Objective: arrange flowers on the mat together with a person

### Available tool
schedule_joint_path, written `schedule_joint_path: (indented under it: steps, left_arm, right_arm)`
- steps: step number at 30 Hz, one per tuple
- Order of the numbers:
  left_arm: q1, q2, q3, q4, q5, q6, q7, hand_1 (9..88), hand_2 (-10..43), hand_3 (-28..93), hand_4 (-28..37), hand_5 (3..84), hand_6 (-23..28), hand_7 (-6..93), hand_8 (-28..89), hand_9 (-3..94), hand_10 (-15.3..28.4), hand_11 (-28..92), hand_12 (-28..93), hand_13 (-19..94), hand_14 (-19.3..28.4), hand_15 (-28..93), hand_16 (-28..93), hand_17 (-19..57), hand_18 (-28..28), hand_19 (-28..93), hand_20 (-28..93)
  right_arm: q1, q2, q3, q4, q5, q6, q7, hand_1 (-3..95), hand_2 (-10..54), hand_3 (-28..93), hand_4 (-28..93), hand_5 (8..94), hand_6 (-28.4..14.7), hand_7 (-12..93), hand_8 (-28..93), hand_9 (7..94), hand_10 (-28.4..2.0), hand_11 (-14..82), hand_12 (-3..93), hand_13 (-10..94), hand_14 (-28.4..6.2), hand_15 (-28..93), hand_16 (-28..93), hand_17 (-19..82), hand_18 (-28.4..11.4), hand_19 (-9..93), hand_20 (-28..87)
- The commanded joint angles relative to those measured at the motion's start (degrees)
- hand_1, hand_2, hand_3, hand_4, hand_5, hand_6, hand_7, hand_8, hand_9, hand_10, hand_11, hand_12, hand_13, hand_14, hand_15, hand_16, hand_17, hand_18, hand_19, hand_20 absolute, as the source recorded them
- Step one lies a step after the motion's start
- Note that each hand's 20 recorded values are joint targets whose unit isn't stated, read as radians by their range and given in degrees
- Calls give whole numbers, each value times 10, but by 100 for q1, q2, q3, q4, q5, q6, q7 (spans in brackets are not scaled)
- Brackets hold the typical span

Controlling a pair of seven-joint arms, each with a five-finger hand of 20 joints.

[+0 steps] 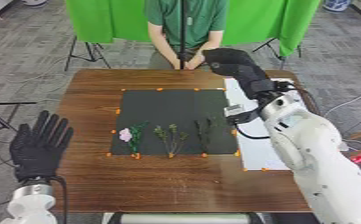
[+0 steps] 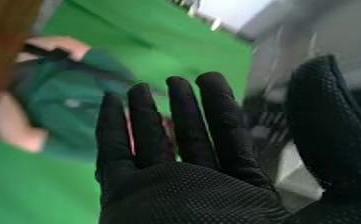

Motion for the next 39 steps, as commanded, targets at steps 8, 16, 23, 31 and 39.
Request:
schedule_joint_path:
  steps: [8, 16, 23, 31, 39]
  left_arm:
    - [-14, 28, -160, -72, 0, -5, 97, 245, 121, 738, -283, 407, 69, 134, -113, 337, 111, 169, 38, 254, 127, 216, -75, -67, 136, 350, 82]
    - [76, -17, -221, -136, -131, 55, 183, 242, 121, 742, -283, 409, 71, 133, -112, 343, 115, 171, 37, 256, 127, 218, -76, -68, 137, 352, 83]
    - [132, -32, -195, -152, -180, 75, 205, 242, 121, 745, -283, 412, 72, 135, -113, 346, 116, 173, 37, 259, 128, 223, -78, -69, 140, 357, 84]
    - [127, -51, -177, -171, -190, 94, 211, 242, 121, 746, -283, 412, 72, 135, -113, 347, 119, 173, 37, 261, 128, 225, -78, -70, 141, 360, 85]
    - [236, -49, -184, -212, -315, 181, 241, 241, 120, 753, -283, 413, 72, 138, -113, 350, 120, 175, 39, 264, 129, 229, -79, -73, 145, 370, 88]
  right_arm:
    - [-2769, 445, 1985, -736, 1953, 1047, -217, 246, 26, 794, -263, 368, -43, 154, -111, 365, -124, 55, 131, 282, -137, 59, 175, 78, -170, 303, 88]
    - [-3547, 336, 2529, -924, 2038, 1228, -292, 232, 21, 798, -262, 348, -36, 151, -112, 359, -122, 51, 114, 263, -100, 46, 119, 92, -152, 269, 88]
    - [-3595, 297, 2583, -939, 2153, 1273, -270, 232, 21, 798, -262, 342, -38, 150, -111, 361, -122, 55, 110, 261, -101, 58, 99, 91, -155, 273, 95]
    - [-3570, 234, 2590, -943, 2185, 1219, -207, 232, 21, 800, -261, 336, -40, 151, -111, 360, -122, 57, 111, 260, -104, 68, 85, 89, -160, 279, 96]
    - [-3507, 202, 2466, -934, 2270, 1255, -101, 235, 22, 799, -262, 330, -43, 150, -110, 360, -122, 60, 112, 267, -114, 77, 82, 95, -166, 307, 110]
